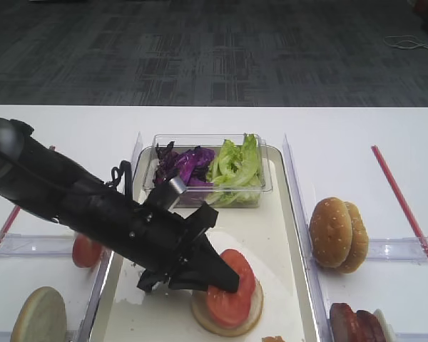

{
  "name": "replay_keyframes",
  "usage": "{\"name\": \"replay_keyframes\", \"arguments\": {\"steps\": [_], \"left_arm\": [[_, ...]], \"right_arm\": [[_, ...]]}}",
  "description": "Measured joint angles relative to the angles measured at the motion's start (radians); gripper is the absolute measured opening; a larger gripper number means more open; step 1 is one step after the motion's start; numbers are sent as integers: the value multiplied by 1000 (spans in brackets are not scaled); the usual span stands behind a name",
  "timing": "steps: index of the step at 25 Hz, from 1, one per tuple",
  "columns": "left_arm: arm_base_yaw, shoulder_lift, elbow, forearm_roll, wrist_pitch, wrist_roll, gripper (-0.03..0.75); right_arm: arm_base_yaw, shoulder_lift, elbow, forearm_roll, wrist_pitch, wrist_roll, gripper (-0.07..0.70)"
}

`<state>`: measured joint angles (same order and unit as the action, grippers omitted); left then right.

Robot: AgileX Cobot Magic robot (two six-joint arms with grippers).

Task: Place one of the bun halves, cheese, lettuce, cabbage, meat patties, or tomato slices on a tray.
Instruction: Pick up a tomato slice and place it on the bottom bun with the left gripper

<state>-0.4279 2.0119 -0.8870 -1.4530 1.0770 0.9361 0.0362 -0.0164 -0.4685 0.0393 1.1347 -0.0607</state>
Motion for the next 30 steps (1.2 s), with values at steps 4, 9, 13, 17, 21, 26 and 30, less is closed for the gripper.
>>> {"name": "replay_keyframes", "arguments": {"steps": [4, 9, 13, 17, 21, 26, 30], "left_arm": [[-5, 7, -2, -17, 0, 4, 25], [-8, 9, -2, -17, -16, 6, 25], [-8, 9, -2, -17, -32, -3, 25], [-8, 9, -2, -17, -35, -5, 41], [-8, 9, -2, -17, -35, -11, 118], [-8, 9, -27, -1, -35, -59, 190], [-8, 9, -43, 34, -35, -107, 209]], "right_arm": [[0, 0, 0, 0, 0, 0, 201], [0, 0, 0, 0, 0, 0, 201], [0, 0, 0, 0, 0, 0, 201], [0, 0, 0, 0, 0, 0, 201], [0, 0, 0, 0, 0, 0, 201], [0, 0, 0, 0, 0, -2, 201], [0, 0, 0, 0, 0, -2, 201]]}}
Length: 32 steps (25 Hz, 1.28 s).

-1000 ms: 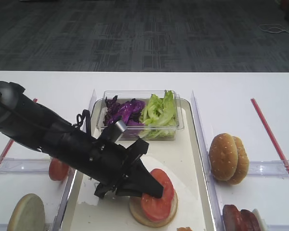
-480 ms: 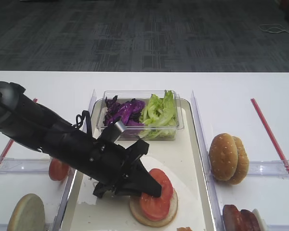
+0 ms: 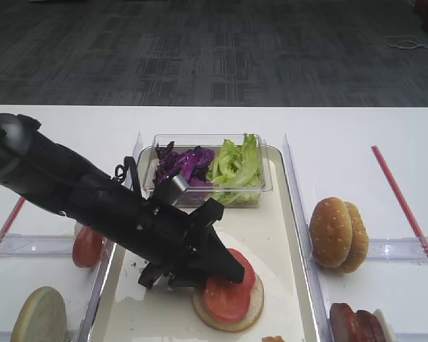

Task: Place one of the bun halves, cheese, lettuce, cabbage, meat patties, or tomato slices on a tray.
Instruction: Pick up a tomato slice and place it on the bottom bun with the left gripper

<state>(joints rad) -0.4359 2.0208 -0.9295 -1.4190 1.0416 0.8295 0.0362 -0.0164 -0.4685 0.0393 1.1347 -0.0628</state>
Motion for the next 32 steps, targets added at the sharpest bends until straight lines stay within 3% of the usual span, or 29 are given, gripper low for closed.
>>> {"name": "replay_keyframes", "arguments": {"steps": [22, 32], "left_arm": [[-1, 0, -6, 64, -18, -66, 215], [-42, 0, -8, 78, -52, -78, 215]], "right_arm": [[0, 0, 0, 0, 0, 0, 201], [0, 0, 0, 0, 0, 0, 201]]}}
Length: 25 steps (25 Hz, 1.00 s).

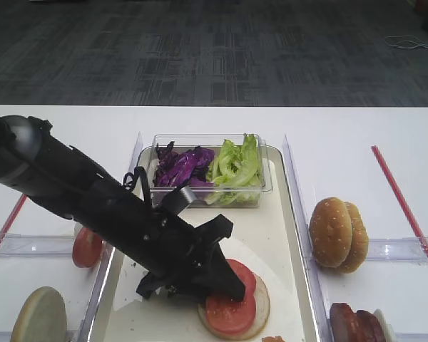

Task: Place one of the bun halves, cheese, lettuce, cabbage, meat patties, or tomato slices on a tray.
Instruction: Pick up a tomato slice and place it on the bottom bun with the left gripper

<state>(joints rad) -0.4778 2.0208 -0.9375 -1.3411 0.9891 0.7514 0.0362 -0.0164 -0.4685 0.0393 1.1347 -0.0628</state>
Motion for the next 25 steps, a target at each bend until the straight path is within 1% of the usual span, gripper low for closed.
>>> {"name": "replay_keyframes", "arguments": {"steps": [5, 10, 14, 17, 21, 25], "left_arm": [[0, 0, 0, 3, -5, -14, 215], [0, -38, -7, 61, -48, -58, 216], [0, -42, -46, 167, -48, -147, 223], [0, -42, -71, 198, -44, -172, 224], [0, -42, -111, 272, -33, -234, 224], [0, -42, -157, 372, -3, -313, 225]], "right_arm": [[0, 0, 0, 0, 0, 0, 201], [0, 0, 0, 0, 0, 0, 201], [0, 0, 0, 0, 0, 0, 201], [0, 0, 0, 0, 0, 0, 201], [0, 0, 0, 0, 0, 0, 201], [0, 0, 0, 0, 0, 0, 201]]}}
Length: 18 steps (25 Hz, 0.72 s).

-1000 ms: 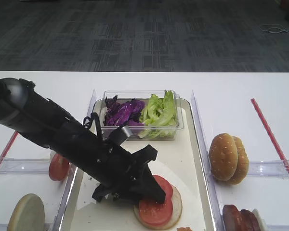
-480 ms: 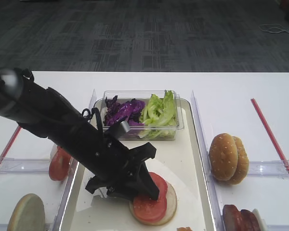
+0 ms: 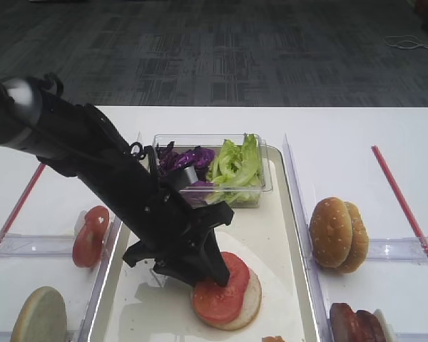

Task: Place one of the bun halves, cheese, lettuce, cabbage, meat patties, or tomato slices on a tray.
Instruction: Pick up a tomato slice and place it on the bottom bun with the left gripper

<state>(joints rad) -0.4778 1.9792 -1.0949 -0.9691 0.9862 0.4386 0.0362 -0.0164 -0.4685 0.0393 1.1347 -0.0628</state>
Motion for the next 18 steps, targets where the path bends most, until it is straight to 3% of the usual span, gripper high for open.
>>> {"name": "replay_keyframes", "arguments": {"steps": [9, 18], "left_arm": [[0, -2, -112, 194, 81, -156, 225], [0, -78, -151, 377, 93, -292, 225]], "right_arm": [[0, 0, 0, 0, 0, 0, 201], [0, 0, 0, 0, 0, 2, 201]]}}
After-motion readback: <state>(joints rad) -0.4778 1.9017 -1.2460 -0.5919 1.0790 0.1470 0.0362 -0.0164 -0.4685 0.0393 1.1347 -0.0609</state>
